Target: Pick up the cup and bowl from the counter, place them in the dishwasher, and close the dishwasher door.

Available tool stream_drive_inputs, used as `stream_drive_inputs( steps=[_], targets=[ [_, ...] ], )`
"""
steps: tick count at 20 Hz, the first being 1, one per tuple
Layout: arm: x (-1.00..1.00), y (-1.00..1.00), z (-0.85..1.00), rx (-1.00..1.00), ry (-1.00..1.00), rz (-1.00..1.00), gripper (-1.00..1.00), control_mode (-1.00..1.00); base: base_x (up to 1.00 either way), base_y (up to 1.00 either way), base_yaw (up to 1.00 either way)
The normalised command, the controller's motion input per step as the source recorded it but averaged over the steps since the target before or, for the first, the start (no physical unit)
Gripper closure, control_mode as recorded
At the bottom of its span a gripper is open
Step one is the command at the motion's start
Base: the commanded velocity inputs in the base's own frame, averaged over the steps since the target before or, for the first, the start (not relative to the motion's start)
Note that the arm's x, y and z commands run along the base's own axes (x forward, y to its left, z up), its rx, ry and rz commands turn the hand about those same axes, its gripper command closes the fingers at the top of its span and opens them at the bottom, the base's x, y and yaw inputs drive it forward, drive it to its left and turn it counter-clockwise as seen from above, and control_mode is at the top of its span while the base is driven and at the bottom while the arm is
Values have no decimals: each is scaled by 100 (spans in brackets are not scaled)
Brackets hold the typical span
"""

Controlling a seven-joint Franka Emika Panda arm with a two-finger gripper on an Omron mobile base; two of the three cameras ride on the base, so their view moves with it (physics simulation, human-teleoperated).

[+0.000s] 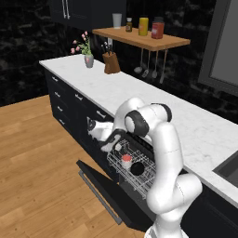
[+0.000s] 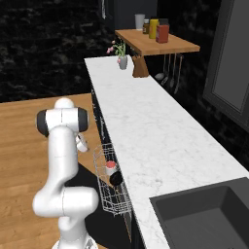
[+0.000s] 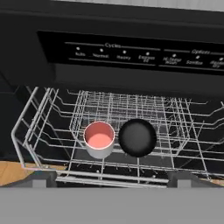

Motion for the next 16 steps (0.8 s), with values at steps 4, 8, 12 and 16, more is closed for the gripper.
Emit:
stream_drive_inputs(
  steps=[4, 8, 12, 16],
  targets=[
    [-62, 0, -52, 0, -57, -28, -100, -100, 0, 0, 0],
    [-99, 2, -42, 6, -62, -24, -100, -100, 0, 0, 0],
    [-100, 0, -77, 24, -53, -22, -100, -100, 0, 0, 0],
    [-100, 3, -89, 31, -44, -28, -100, -100, 0, 0, 0]
  ],
)
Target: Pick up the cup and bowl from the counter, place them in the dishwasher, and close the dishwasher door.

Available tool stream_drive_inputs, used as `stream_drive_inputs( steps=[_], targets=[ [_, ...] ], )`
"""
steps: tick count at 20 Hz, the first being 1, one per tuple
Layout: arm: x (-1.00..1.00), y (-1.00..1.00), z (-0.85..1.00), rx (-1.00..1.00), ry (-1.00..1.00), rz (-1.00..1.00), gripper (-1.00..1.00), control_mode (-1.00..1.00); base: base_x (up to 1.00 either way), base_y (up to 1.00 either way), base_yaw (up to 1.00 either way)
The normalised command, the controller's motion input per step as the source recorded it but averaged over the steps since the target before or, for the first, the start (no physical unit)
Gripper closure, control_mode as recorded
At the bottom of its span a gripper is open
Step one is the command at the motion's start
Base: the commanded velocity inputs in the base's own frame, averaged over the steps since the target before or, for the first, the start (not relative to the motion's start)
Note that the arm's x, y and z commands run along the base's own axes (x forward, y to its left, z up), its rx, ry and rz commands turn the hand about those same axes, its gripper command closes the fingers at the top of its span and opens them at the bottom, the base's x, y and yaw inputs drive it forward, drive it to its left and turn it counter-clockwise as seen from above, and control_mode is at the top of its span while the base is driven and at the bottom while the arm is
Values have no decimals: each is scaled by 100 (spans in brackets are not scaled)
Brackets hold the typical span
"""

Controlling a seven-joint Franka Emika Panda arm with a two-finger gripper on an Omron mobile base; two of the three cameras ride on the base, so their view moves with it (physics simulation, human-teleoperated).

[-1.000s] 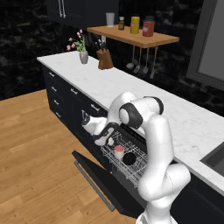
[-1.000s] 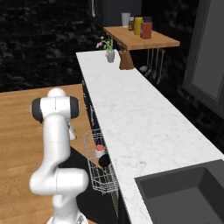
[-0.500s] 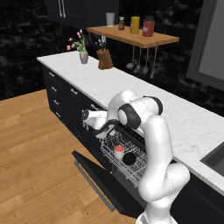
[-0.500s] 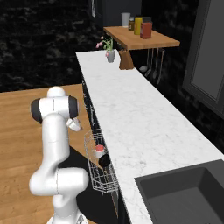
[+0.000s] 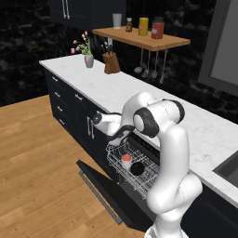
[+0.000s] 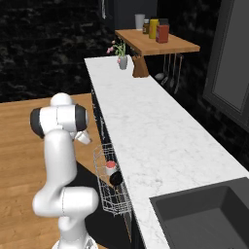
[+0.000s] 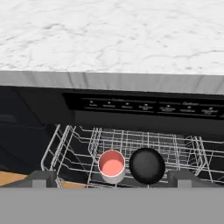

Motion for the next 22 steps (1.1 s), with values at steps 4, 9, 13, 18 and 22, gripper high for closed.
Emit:
stream_drive_inputs(
  steps=[4, 9, 13, 18, 22],
  targets=[
    [-100, 29, -80, 34, -42, -27, -100, -100, 0, 0, 0],
    [-100, 38, -80, 31, -32, -30, -100, -100, 0, 0, 0],
    [-100, 46, -74, 24, -23, -29, -100, -100, 0, 0, 0],
    [-100, 44, -38, 14, -29, -25, -100, -100, 0, 0, 0],
    [-100, 36, -65, 11, -23, -23, -100, -100, 0, 0, 0]
  ],
)
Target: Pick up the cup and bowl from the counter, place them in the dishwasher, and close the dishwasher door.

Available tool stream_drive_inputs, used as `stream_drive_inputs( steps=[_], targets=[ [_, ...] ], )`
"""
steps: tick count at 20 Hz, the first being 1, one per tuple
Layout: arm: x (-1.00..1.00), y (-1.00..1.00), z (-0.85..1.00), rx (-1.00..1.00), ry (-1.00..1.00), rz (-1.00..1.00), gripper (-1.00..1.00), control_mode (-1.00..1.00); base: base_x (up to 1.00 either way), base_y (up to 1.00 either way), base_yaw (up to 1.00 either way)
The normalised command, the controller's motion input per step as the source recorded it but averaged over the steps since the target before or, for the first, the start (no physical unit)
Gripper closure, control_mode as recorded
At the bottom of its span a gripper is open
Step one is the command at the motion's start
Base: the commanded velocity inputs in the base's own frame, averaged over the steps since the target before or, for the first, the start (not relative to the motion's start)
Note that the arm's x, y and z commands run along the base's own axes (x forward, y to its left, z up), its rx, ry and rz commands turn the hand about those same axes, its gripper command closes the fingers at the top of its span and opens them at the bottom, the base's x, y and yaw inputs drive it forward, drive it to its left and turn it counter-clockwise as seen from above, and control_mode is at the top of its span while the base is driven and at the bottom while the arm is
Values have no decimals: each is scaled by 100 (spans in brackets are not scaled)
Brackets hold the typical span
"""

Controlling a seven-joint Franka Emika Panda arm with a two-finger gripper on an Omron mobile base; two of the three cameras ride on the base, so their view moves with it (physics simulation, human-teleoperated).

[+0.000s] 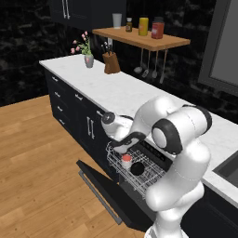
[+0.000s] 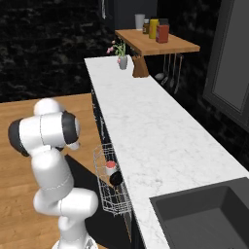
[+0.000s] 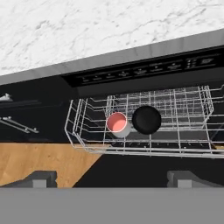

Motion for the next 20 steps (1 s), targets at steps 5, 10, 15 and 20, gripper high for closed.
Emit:
stream_drive_inputs(
  steps=[5, 10, 15, 20],
  targets=[
    [-100, 36, -84, 9, -13, -23, -100, -100, 0, 0, 0],
    [-100, 19, -79, 6, -4, -23, -100, -100, 0, 0, 0],
    [-90, 1, -86, 1, 0, -22, -100, -100, 0, 0, 0],
    [-14, 0, -69, 0, -1, -16, -100, -100, 0, 0, 0]
  ],
)
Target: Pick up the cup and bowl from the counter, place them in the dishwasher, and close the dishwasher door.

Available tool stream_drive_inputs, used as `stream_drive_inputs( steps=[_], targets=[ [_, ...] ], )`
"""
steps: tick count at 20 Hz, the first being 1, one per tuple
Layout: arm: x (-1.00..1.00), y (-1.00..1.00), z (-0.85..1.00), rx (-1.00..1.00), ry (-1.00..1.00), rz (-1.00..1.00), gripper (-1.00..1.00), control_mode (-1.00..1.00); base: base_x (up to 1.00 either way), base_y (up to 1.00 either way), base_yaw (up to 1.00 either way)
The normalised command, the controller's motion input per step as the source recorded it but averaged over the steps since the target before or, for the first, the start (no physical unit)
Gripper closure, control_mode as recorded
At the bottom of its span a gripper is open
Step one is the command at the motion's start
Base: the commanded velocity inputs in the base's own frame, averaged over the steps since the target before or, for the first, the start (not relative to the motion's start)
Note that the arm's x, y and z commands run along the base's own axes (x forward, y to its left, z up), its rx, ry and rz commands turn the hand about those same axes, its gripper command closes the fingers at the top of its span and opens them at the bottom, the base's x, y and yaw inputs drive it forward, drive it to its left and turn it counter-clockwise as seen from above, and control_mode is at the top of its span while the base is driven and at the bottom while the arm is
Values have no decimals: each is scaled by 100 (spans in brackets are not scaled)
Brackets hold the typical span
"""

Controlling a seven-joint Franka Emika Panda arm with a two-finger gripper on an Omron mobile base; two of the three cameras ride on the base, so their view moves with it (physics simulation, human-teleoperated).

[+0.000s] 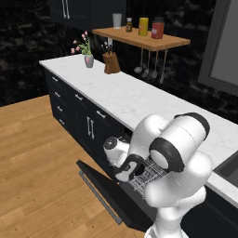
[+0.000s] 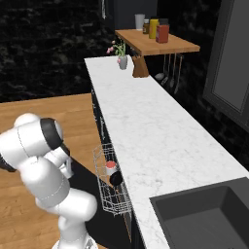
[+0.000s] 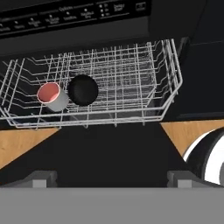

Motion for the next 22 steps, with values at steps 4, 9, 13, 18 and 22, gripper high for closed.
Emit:
stream_drive_inputs(
  steps=[4, 9, 13, 18, 22],
  targets=[
    [5, 0, -31, -2, -12, -13, -100, -100, 0, 0, 0],
    [1, 0, -63, -2, -6, -14, -100, -100, 0, 0, 0],
    [3, 4, -85, -1, 0, -8, -100, -100, 0, 0, 0],
    [0, 37, -100, -5, 0, -4, -100, -100, 0, 0, 0],
    [9, 50, -100, -11, 0, -9, -100, -100, 0, 0, 0]
  ],
)
